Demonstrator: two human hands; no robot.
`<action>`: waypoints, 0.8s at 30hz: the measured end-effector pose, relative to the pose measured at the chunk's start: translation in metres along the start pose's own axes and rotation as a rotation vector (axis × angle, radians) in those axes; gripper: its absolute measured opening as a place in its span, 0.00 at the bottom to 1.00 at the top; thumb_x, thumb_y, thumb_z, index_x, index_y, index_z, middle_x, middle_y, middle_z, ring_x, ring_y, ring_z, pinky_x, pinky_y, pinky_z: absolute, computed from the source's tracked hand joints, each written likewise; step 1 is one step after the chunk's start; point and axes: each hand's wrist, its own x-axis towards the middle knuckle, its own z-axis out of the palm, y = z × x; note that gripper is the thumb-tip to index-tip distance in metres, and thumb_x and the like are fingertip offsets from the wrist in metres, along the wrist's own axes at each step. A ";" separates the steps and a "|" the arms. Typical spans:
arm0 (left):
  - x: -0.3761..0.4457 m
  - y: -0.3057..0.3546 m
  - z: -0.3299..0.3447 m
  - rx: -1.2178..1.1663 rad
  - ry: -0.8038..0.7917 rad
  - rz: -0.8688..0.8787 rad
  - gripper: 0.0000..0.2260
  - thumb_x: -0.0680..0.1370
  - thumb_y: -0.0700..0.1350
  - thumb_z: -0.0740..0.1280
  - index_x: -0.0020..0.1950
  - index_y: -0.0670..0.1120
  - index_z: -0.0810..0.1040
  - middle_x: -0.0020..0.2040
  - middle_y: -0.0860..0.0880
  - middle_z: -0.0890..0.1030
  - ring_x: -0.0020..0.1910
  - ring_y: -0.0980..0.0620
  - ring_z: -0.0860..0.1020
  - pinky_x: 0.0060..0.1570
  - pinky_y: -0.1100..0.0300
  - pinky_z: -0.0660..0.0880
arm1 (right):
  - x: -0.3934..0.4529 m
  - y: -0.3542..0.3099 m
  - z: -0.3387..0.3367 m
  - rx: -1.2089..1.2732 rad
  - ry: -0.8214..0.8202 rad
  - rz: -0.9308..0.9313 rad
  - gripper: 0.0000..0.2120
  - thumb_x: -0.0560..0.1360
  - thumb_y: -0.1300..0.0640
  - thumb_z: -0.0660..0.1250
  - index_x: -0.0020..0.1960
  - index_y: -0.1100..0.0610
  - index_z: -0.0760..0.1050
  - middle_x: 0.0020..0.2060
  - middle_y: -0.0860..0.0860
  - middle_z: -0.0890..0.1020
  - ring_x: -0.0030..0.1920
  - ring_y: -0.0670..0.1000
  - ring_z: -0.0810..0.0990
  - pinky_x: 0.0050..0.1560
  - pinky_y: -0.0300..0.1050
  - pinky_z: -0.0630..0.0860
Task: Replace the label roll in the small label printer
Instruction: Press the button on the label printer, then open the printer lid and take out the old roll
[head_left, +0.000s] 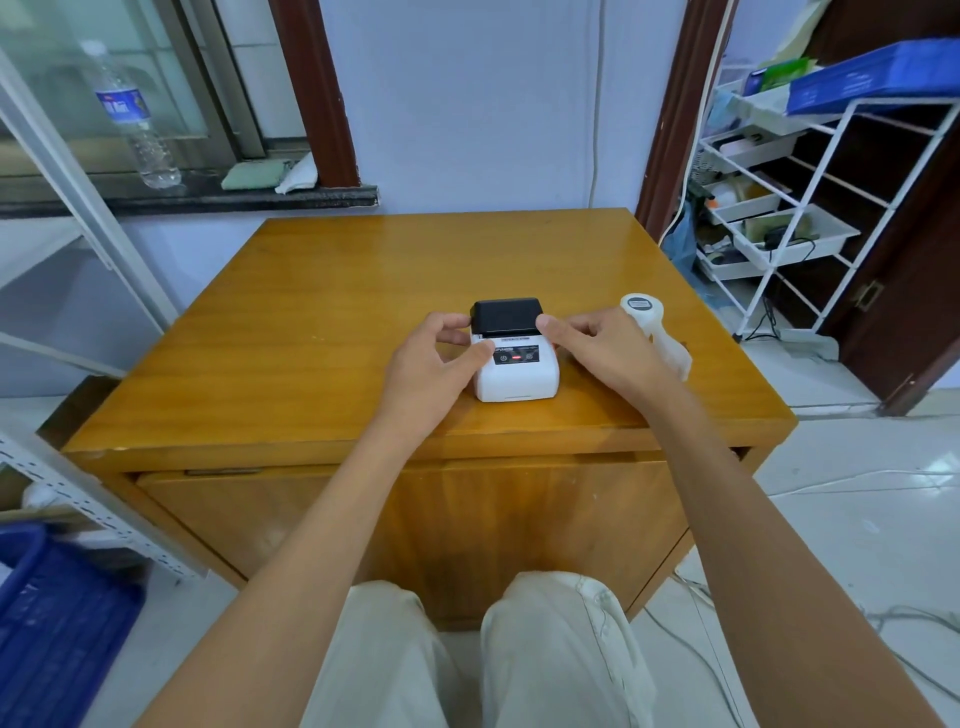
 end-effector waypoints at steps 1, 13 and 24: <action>0.000 0.000 0.000 -0.004 0.002 0.001 0.20 0.79 0.53 0.73 0.70 0.53 0.77 0.56 0.59 0.81 0.53 0.55 0.80 0.58 0.49 0.80 | -0.001 0.000 0.000 0.000 -0.010 0.000 0.31 0.78 0.31 0.65 0.38 0.59 0.81 0.32 0.55 0.79 0.36 0.47 0.74 0.38 0.44 0.68; 0.005 -0.006 -0.001 0.005 -0.007 -0.002 0.26 0.79 0.55 0.74 0.76 0.53 0.75 0.59 0.59 0.82 0.58 0.54 0.81 0.61 0.48 0.81 | -0.002 -0.004 0.001 -0.116 0.006 -0.028 0.31 0.79 0.28 0.59 0.37 0.53 0.81 0.31 0.49 0.82 0.38 0.52 0.79 0.39 0.45 0.70; 0.003 -0.008 -0.001 0.001 -0.027 0.003 0.27 0.78 0.58 0.73 0.75 0.53 0.75 0.57 0.61 0.82 0.58 0.50 0.83 0.63 0.46 0.79 | 0.011 -0.023 -0.001 -0.166 -0.097 0.073 0.45 0.75 0.20 0.40 0.32 0.58 0.73 0.21 0.50 0.74 0.25 0.54 0.75 0.39 0.51 0.76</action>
